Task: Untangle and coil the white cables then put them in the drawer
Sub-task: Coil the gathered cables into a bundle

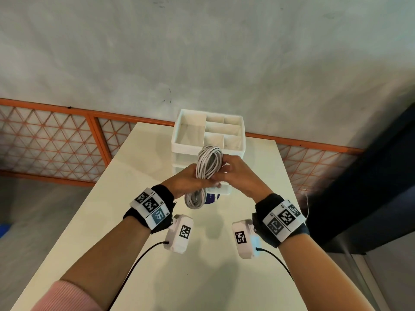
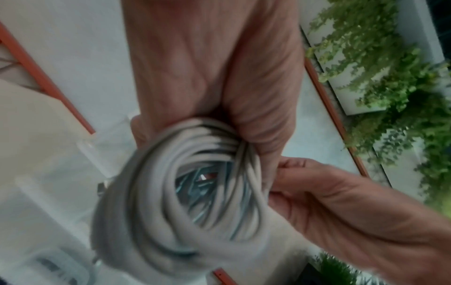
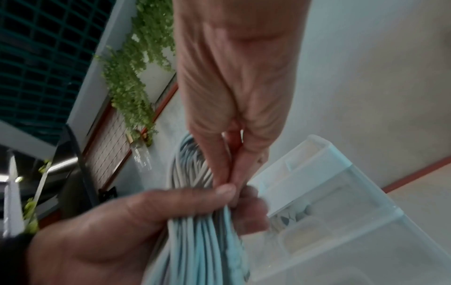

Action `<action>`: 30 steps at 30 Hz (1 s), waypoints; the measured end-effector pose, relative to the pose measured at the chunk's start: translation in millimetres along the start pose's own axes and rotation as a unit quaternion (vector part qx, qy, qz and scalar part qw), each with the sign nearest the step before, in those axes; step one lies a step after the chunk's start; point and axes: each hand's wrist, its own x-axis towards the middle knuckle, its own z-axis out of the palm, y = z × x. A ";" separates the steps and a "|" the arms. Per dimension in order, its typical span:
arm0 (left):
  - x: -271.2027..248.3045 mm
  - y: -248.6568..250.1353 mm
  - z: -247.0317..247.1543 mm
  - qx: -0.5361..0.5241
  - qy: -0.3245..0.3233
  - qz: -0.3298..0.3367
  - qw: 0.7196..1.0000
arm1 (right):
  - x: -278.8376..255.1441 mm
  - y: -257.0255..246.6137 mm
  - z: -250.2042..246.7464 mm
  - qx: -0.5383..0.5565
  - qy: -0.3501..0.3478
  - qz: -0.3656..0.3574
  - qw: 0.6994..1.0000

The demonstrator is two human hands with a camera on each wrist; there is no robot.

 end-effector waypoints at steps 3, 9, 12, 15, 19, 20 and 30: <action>-4.1 -2.6 -4.3 0.033 0.005 -0.004 0.999 | -3.0 -3.2 -5.1 -0.011 -0.084 0.016 0.996; -4.8 -2.7 6.3 -0.082 0.066 0.027 0.994 | -1.0 7.6 -7.9 -0.014 -0.109 0.092 0.990; -6.2 9.3 17.8 -0.162 0.116 0.030 0.979 | -2.0 18.6 10.2 0.058 -0.123 0.076 0.988; -5.2 13.6 20.7 -0.177 0.129 0.024 0.975 | -3.1 16.5 16.7 0.088 -0.140 0.044 0.985; -5.0 15.7 11.4 -0.130 0.085 -0.002 0.988 | -1.7 16.6 13.4 0.047 -0.163 0.065 0.983; -6.3 15.7 10.0 -0.115 0.082 -0.004 0.990 | -1.7 15.2 14.1 0.029 -0.174 0.068 0.982; -6.1 10.3 8.0 -0.067 0.097 0.029 0.993 | 1.3 -1.9 18.3 -0.005 -0.180 0.075 0.981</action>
